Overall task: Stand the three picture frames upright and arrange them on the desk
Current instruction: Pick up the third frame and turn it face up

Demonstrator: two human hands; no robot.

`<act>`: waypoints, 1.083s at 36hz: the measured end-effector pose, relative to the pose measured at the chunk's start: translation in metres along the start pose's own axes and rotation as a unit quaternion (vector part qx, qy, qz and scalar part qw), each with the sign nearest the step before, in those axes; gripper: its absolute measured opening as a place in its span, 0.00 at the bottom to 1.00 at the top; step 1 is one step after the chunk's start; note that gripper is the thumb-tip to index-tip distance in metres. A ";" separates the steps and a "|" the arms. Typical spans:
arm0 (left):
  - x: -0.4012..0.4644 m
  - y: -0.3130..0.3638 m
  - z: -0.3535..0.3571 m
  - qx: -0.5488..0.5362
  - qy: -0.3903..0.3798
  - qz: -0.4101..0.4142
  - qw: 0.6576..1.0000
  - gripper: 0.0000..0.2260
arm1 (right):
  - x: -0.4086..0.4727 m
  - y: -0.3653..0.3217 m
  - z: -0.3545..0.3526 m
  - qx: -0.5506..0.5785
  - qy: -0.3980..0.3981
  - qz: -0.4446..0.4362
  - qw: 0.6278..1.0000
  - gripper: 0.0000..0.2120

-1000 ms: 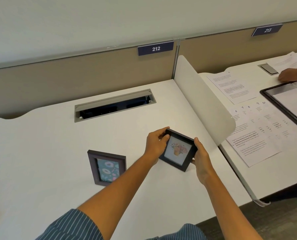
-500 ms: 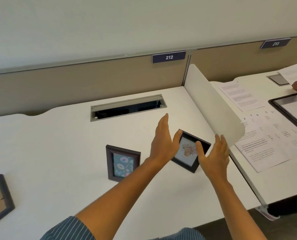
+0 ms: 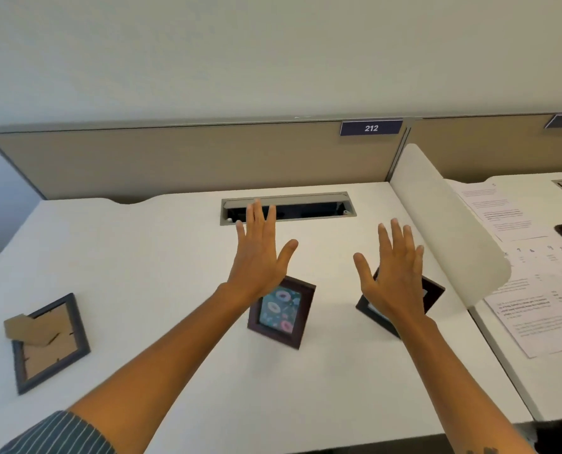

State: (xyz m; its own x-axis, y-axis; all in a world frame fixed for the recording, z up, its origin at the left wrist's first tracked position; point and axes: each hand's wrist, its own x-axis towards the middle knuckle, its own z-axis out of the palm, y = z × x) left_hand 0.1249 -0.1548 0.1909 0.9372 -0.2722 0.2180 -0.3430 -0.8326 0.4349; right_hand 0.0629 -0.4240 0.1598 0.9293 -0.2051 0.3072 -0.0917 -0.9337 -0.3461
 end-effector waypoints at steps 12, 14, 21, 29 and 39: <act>-0.071 -0.132 -0.064 0.064 0.035 -0.129 0.989 0.39 | 0.029 -0.109 0.035 0.016 -0.058 -0.113 0.992 0.37; -0.087 -0.150 -0.070 0.064 0.042 -0.144 0.987 0.39 | 0.032 -0.129 0.041 0.013 -0.067 -0.133 0.989 0.37; -0.131 -0.205 -0.090 0.069 0.070 -0.205 0.974 0.40 | 0.034 -0.197 0.065 0.017 -0.099 -0.195 0.976 0.34; -0.175 -0.260 -0.102 0.049 0.105 -0.276 0.954 0.39 | 0.023 -0.273 0.106 0.044 -0.138 -0.268 0.952 0.35; -0.222 -0.307 -0.110 0.004 0.116 -0.349 0.930 0.36 | -0.015 -0.355 0.170 0.092 -0.206 -0.322 0.919 0.34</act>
State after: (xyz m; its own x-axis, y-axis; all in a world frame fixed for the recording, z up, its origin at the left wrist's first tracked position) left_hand 0.0151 0.2145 0.1054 0.8924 0.4461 0.0674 0.3449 -0.7710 0.5354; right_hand 0.1423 -0.0395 0.1277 0.8299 0.5367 0.1521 0.5517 -0.7492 -0.3666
